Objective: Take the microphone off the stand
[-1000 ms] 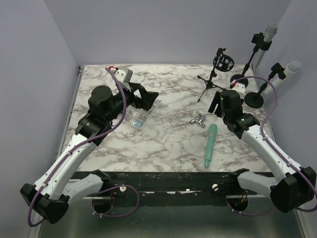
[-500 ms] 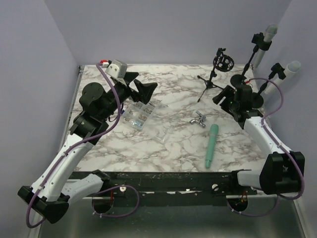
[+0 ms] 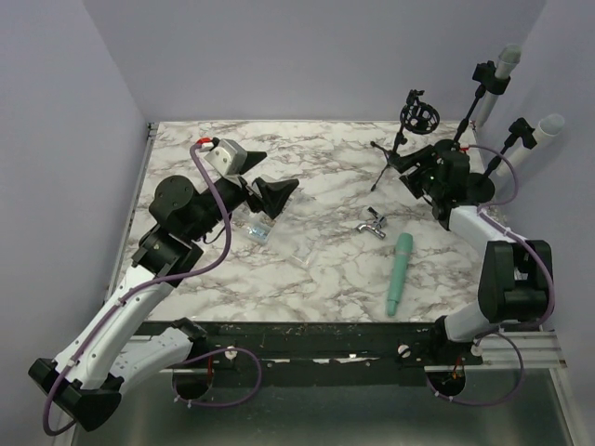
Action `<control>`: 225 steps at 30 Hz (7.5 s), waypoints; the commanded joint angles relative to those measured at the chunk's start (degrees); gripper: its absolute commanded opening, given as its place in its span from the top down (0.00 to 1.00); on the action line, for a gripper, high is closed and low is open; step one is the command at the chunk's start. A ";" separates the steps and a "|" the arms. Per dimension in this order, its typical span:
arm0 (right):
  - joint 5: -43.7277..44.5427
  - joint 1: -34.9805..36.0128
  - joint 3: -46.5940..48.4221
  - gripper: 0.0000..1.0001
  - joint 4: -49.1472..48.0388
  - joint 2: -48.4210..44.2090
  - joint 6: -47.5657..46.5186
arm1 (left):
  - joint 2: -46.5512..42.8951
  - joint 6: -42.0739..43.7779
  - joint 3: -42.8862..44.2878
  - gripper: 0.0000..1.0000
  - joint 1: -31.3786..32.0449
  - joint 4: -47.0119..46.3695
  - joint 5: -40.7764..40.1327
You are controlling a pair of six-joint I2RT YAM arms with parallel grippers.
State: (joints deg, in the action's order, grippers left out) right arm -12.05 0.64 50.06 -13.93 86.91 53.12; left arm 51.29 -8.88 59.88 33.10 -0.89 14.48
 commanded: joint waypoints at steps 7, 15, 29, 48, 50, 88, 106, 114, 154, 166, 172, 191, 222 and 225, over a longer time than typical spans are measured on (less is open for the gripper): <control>5.00 -0.37 -1.36 0.26 -25.04 8.42 6.01 | -1.18 3.11 0.08 0.02 0.48 -1.60 0.18; 3.21 -3.04 -1.52 0.41 -40.57 17.17 7.31 | 0.46 1.89 -0.11 0.01 0.56 -2.30 1.40; 0.05 -5.58 2.79 0.47 -49.47 25.50 6.28 | 3.35 0.12 0.21 0.02 0.52 -2.64 3.99; -7.50 -6.32 10.00 0.52 -52.08 32.09 9.09 | 4.52 0.45 0.14 0.02 0.54 -2.55 3.23; -7.74 -6.29 9.58 0.53 -52.65 32.04 9.11 | 4.52 0.45 0.15 0.02 0.48 -2.62 3.19; 17.99 5.24 8.41 0.99 -28.06 24.23 -50.87 | 5.37 0.37 -0.73 0.02 0.51 -3.95 3.83; 17.24 5.16 4.69 0.46 -22.84 14.96 -30.92 | 4.55 0.01 -0.64 0.02 0.47 -3.86 4.14; 11.54 2.89 2.50 0.26 -18.87 11.35 -9.75 | 3.82 -0.34 -0.57 0.02 0.48 -3.87 4.55; -2.32 -3.55 3.06 0.50 -48.19 28.49 38.81 | 3.67 0.18 -0.33 0.02 0.51 -3.51 4.59; -3.72 -3.61 4.77 0.55 -49.05 30.80 38.95 | 3.73 0.45 -0.37 0.02 0.49 -3.53 4.54; -4.11 -3.55 5.45 0.55 -49.70 31.27 39.00 | 3.91 0.45 -0.38 0.02 0.53 -3.51 4.64; -1.34 -3.41 8.16 0.99 -34.65 25.84 18.17 | 4.84 -0.22 -0.53 0.02 0.52 -4.08 5.51; 37.02 14.25 14.73 0.99 -23.84 19.48 -52.55 | 4.85 1.41 -0.47 0.02 0.55 -3.51 4.51; 36.99 14.28 13.92 0.86 -24.97 18.71 -53.94 | 4.96 1.37 -0.51 0.02 0.49 -3.51 4.44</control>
State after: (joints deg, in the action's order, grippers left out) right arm 20.99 14.33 65.54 -34.87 107.94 4.25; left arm 56.27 -8.29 59.51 33.41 -3.66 18.74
